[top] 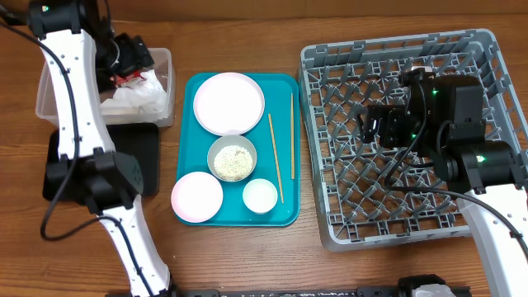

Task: Sort waste into correct bins and load items into the dishwasher
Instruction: 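Carry the wrapper and tissue left and drop them into the clear bin, then grasp the white cup on the teal tray with the left gripper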

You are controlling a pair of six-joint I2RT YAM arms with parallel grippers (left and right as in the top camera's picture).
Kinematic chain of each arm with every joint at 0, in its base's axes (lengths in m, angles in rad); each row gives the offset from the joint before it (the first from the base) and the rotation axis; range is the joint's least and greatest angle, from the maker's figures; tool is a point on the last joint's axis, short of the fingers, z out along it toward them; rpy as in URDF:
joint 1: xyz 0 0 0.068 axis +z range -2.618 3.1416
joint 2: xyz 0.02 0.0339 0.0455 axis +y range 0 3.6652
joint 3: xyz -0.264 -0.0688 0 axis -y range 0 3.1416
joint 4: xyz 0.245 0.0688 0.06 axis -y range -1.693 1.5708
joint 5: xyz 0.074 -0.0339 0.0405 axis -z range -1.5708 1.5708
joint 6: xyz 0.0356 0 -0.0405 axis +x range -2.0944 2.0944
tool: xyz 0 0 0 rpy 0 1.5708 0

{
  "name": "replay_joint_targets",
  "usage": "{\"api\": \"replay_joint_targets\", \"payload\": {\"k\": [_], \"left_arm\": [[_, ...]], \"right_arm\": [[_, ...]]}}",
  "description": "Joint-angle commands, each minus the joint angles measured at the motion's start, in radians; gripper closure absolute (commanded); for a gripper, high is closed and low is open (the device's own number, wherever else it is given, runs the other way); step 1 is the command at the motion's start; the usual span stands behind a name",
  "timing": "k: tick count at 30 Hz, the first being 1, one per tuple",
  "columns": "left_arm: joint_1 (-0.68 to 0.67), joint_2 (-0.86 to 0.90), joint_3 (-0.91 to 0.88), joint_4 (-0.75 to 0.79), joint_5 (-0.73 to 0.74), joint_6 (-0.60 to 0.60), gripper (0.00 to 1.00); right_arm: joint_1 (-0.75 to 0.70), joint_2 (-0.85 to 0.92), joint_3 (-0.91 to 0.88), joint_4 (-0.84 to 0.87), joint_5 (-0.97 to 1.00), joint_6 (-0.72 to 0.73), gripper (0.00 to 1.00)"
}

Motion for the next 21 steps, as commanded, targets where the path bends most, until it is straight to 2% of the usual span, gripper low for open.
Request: {"api": "replay_joint_targets", "payload": {"k": [1,5,7,11,16,19,21], "left_arm": [[-0.063,-0.043,0.016,-0.007,0.056,0.143,0.12],[-0.128,-0.095,-0.034,-0.007,0.215,0.177,0.15],[-0.166,-0.147,-0.109,-0.007,0.234,0.182,0.16],[-0.272,-0.297,-0.364,-0.007,0.172,0.19,0.16],[-0.415,-0.445,-0.67,0.001,0.148,0.185,0.24],[-0.503,-0.505,-0.826,0.064,0.135,0.181,0.27],[-0.559,-0.535,-0.929,0.12,0.055,0.136,0.27]], "right_arm": [[-0.008,-0.002,0.024,0.006,-0.015,0.0,0.0],[-0.008,-0.003,0.024,-0.001,-0.016,0.0,0.0],[-0.008,-0.003,0.024,-0.008,-0.015,0.0,0.0],[-0.008,-0.002,0.024,-0.009,-0.015,-0.001,0.0],[-0.008,-0.002,0.024,-0.005,-0.014,-0.001,0.0],[-0.008,-0.002,0.024,-0.004,-0.014,-0.001,0.0],[-0.008,-0.002,0.024,-0.003,-0.014,-0.001,0.0]]}}
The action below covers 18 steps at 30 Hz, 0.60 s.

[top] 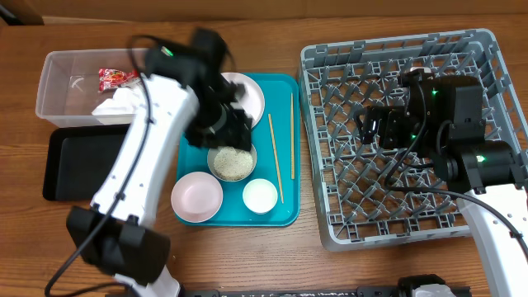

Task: Sort waste into correct bins and load items into the dishwasher
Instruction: 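Grasp the white cup on the teal tray with the left gripper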

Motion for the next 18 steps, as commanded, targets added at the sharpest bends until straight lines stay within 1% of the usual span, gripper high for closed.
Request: {"api": "replay_joint_targets", "payload": {"k": [1,2,3,6,9,11,12,14,15,18], "left_arm": [[-0.085,-0.057,-0.172,0.068,-0.137,-0.058,0.28],[-0.106,-0.06,-0.217,0.091,-0.173,-0.078,0.32],[-0.122,-0.06,-0.253,0.111,-0.19,-0.086,0.33],[-0.151,-0.06,-0.367,0.195,-0.199,-0.086,0.41],[-0.16,-0.06,-0.473,0.303,-0.198,-0.082,0.44],[-0.16,-0.06,-0.505,0.339,-0.198,-0.071,0.49],[-0.161,-0.06,-0.519,0.357,-0.197,-0.067,0.54],[-0.161,-0.06,-0.53,0.38,-0.19,-0.066,0.59],[-0.161,-0.06,-0.537,0.402,-0.187,-0.063,0.64],[-0.163,-0.06,-0.547,0.438,-0.178,-0.064,0.72]], "right_arm": [[-0.008,-0.002,0.024,0.007,-0.004,-0.001,0.0],[-0.008,-0.002,0.023,0.008,-0.005,-0.001,0.0],[-0.008,-0.002,0.024,0.008,-0.005,-0.001,0.0],[-0.008,-0.002,0.024,0.008,-0.005,-0.001,0.0],[-0.008,-0.002,0.023,0.008,-0.005,-0.001,0.0],[-0.008,-0.002,0.024,0.008,-0.005,-0.001,0.0],[-0.008,-0.002,0.024,0.008,-0.005,-0.001,0.0],[-0.008,-0.002,0.023,0.008,-0.005,-0.001,0.0],[-0.008,-0.002,0.023,0.008,-0.005,-0.001,0.0],[-0.008,-0.002,0.023,0.008,-0.005,-0.001,0.0]]}}
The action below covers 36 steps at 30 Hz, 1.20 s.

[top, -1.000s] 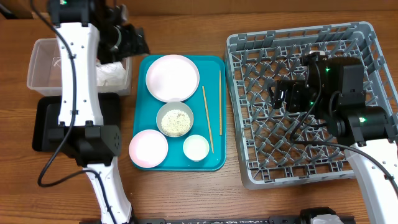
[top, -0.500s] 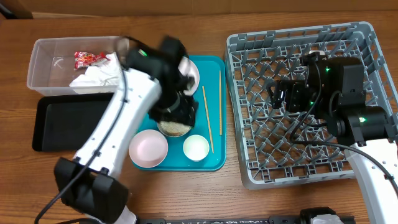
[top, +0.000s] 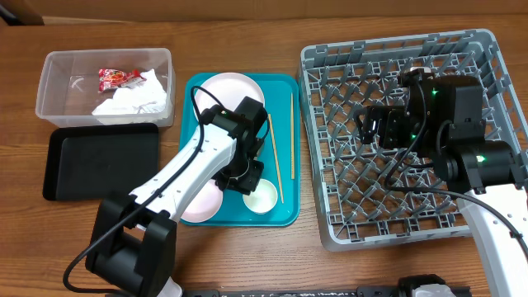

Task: Sort waste into correct bins and load items into the dishwasher
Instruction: 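Grasp the white cup on the teal tray with the left gripper, then lift the cup and pass it to the right gripper above the tray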

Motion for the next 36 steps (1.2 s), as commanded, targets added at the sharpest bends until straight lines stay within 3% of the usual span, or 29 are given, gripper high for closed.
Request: {"api": "replay_joint_targets", "payload": {"k": [1,8,9,15,19,22,26,33,36], "left_arm": [[-0.008,-0.019,-0.021,0.034,0.009,0.008,0.73],[-0.027,-0.019,-0.069,0.108,0.021,-0.006,0.89],[-0.028,-0.019,-0.073,0.115,0.021,-0.016,0.95],[-0.014,-0.021,-0.042,0.097,0.113,-0.008,0.96],[0.061,-0.021,0.069,0.014,0.356,0.108,0.96],[0.173,-0.021,0.18,-0.058,0.661,0.24,0.96],[0.298,-0.021,0.236,-0.098,0.903,0.312,0.96],[0.45,-0.021,0.235,-0.082,1.221,0.356,0.96],[0.454,-0.021,0.235,-0.072,1.276,0.356,0.96]], "right_arm": [[-0.008,-0.002,0.023,0.005,-0.004,0.0,0.0],[-0.008,-0.002,0.023,0.005,-0.004,0.0,0.0],[-0.008,-0.002,0.023,0.005,-0.004,0.0,0.0],[-0.008,-0.002,0.024,0.004,-0.024,0.0,0.0],[-0.008,0.0,0.023,0.019,-0.151,0.026,0.0],[-0.007,0.026,0.023,0.068,-0.346,0.097,0.0],[-0.007,0.086,0.002,0.162,-0.593,0.105,0.0],[0.025,0.271,-0.008,0.473,-1.024,0.108,0.07],[0.064,0.319,-0.008,0.574,-1.034,0.159,0.09]]}}
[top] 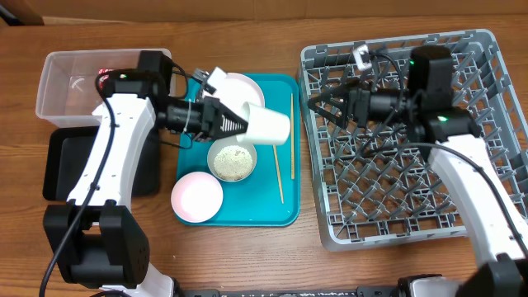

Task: Sort waste into correct bins and load items into the dishwasher
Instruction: 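Lift the cup and pass it to the right gripper above the tray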

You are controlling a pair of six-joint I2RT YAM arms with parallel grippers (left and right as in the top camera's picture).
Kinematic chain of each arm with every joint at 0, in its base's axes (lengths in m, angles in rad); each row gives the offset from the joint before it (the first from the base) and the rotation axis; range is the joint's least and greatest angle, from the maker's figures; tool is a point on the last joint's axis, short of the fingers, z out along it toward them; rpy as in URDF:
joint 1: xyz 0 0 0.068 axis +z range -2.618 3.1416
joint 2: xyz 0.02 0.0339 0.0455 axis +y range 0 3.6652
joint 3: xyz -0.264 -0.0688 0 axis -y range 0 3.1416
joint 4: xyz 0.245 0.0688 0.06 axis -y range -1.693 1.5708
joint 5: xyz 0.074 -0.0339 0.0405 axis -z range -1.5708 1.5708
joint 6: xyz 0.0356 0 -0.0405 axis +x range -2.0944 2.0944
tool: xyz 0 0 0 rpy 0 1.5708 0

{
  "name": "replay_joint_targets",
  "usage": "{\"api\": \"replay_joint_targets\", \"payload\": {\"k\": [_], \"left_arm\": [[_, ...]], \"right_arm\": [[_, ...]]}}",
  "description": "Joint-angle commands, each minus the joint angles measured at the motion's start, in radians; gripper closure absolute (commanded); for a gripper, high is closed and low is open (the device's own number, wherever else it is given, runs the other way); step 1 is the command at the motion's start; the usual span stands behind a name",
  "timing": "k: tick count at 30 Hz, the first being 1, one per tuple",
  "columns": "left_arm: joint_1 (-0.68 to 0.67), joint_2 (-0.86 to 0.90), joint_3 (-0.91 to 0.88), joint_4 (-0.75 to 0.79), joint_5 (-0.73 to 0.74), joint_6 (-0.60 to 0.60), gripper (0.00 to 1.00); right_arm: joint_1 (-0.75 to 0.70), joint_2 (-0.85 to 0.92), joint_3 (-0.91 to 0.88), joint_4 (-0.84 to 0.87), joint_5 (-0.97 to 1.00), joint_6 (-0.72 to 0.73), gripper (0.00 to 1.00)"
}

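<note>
My left gripper (246,124) is shut on a small white cup (272,124), which lies on its side in the air over the teal tray (285,216), just above the bowl of grains (233,160). A white plate (239,86) and a pink dish (196,196) also sit on the tray. Two chopsticks (274,157) lie along its right side. My right gripper (318,102) stands open over the left edge of the grey dish rack (495,124), facing the cup.
A clear bin (58,74) with a red wrapper and crumpled paper stands at the back left. A black tray (58,169) lies in front of it, partly under my left arm. The rack fills the right half of the table.
The white cup has left the tray's front right corner and now hangs tilted in my left gripper above the bowl. My right gripper has moved left to the rack's left edge.
My left gripper was first at the clear bin. It then stood over the tray near the plate and bowl, then low beside the white cup. Now it holds the cup off the tray, and my right arm, still until then, has come toward it.
</note>
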Motion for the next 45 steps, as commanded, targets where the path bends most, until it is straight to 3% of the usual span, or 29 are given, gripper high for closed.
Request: {"api": "replay_joint_targets", "payload": {"k": [1,10,16,22,26,28,30,32,34,35,36,45], "left_arm": [[0.007,-0.018,0.017,0.012,0.192,0.041,0.96],[0.006,-0.018,0.017,0.026,0.232,0.041,0.96],[0.005,-0.018,0.017,0.026,0.232,0.041,0.96],[0.005,-0.018,0.017,0.026,0.232,0.041,0.96],[0.005,-0.018,0.017,0.031,0.232,0.04,0.96],[0.005,-0.018,0.017,0.035,0.232,0.04,0.94],[0.005,-0.018,0.017,0.038,0.228,0.04,0.83],[0.005,-0.018,0.017,0.045,0.228,0.039,0.84],[0.005,-0.018,0.017,0.05,0.229,0.036,0.96],[0.005,-0.018,0.017,0.056,0.229,0.023,0.96],[0.005,-0.018,0.017,0.061,0.229,0.013,0.96],[0.005,-0.018,0.017,0.08,0.24,0.003,0.96]], "right_arm": [[0.059,0.056,0.004,0.095,-0.154,0.055,0.09],[0.169,0.074,0.004,0.264,-0.16,0.119,0.14],[0.199,0.074,0.004,0.33,-0.155,0.154,0.23],[0.201,0.074,0.004,0.349,-0.156,0.174,0.4],[0.201,0.074,0.004,0.348,-0.156,0.174,0.41],[0.208,0.074,0.004,0.348,-0.154,0.173,0.42],[0.211,0.074,0.004,0.348,-0.151,0.173,0.44],[0.211,0.074,0.004,0.348,-0.148,0.173,0.44],[0.211,0.074,0.004,0.348,-0.149,0.174,0.43],[0.211,0.074,0.004,0.347,-0.149,0.177,0.32],[0.212,0.074,0.004,0.346,-0.149,0.177,0.3],[0.212,0.074,0.004,0.307,-0.148,0.172,0.25]]}}
